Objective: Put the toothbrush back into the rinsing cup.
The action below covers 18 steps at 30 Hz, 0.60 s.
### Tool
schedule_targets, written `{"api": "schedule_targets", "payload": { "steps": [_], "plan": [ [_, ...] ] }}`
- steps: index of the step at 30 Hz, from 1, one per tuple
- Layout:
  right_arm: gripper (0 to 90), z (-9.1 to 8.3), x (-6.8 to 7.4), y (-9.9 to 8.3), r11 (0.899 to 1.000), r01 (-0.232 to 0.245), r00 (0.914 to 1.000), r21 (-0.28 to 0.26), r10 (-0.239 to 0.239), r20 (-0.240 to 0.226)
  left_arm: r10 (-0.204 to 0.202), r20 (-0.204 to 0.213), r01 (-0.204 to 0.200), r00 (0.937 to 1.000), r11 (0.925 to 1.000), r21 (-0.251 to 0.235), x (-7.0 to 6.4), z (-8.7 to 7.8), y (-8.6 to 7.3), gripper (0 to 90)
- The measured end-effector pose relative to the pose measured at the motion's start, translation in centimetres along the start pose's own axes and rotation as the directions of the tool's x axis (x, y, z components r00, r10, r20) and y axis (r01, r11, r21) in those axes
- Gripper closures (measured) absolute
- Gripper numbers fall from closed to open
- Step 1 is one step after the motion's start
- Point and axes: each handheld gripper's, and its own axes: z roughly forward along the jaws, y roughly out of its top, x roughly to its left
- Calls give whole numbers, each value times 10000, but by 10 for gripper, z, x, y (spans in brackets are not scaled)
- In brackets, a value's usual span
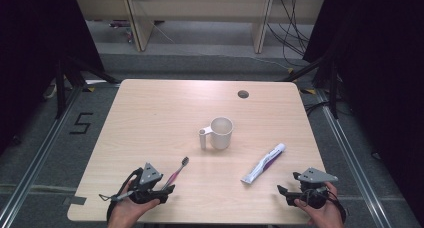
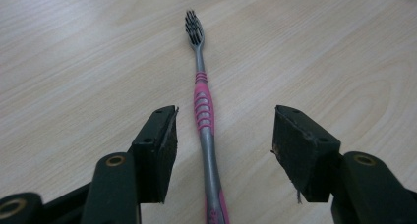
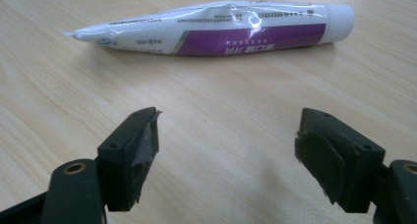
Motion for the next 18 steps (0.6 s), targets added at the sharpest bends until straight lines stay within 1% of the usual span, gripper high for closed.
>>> {"api": "schedule_targets", "payload": {
  "steps": [1,2,3,4,5,6,7,8,9,10,11,12,13,14,15,16,18],
  "plan": [
    [251,0,1,0,9999,-109,9999,22,109,-74,101,-5,-100,9999,9998,144,0,2,2,448],
    [251,-2,3,1,9991,-371,9993,225,373,-66,142,-4,-142,9999,9997,207,0,5,4,463],
    [256,-1,3,1,9994,-326,9994,112,327,-68,227,-4,-227,9997,9991,344,0,9,7,481],
    [261,-1,2,1,9999,-168,9999,5,168,-23,227,-4,-227,9997,9991,344,0,9,7,489],
    [261,-1,2,1,9999,-168,9999,5,168,-23,238,-21,-237,9997,9989,409,-1,11,8,489],
    [261,0,1,1,10000,3,9998,-30,-4,-208,281,-73,-277,9996,9983,505,-1,14,9,509],
    [262,0,-1,1,9991,383,9993,-182,-384,-24,273,-116,-266,9996,9981,553,-1,16,11,519],
    [262,-1,1,2,9998,169,9998,-127,-170,-40,338,-149,-327,9993,9970,696,0,18,12,532],
    [262,-2,4,2,9997,-249,9996,40,249,-111,386,-164,-372,9991,9960,807,1,19,13,542],
    [261,-1,2,2,9998,185,9998,-119,-185,-15,386,-164,-372,9991,9960,807,1,19,13,551],
    [261,-1,3,2,9999,115,9999,-40,-115,-82,389,-242,-365,9989,9948,948,4,21,15,571],
    [262,0,2,2,9996,252,9997,-81,-252,-56,491,-146,-471,9987,9927,1112,5,22,16,588],
    [262,0,2,2,9996,252,9997,-81,-252,-56,491,-146,-471,9987,9927,1112,5,22,16,602],
    [262,0,3,2,9994,341,9994,-75,-341,-24,582,-304,-537,9978,9899,1313,7,24,18,609],
    [262,0,3,2,9994,341,9994,-75,-341,-24,582,-304,-537,9978,9899,1313,7,24,18,615],
    [261,0,5,2,9999,137,9998,-48,-138,-109,548,-158,-516,9984,9859,1593,9,24,20,621],
    [262,0,5,2,9999,110,9999,-50,-111,-128,446,-44,-432,9990,9845,1703,11,25,20,635]
  ]
}}
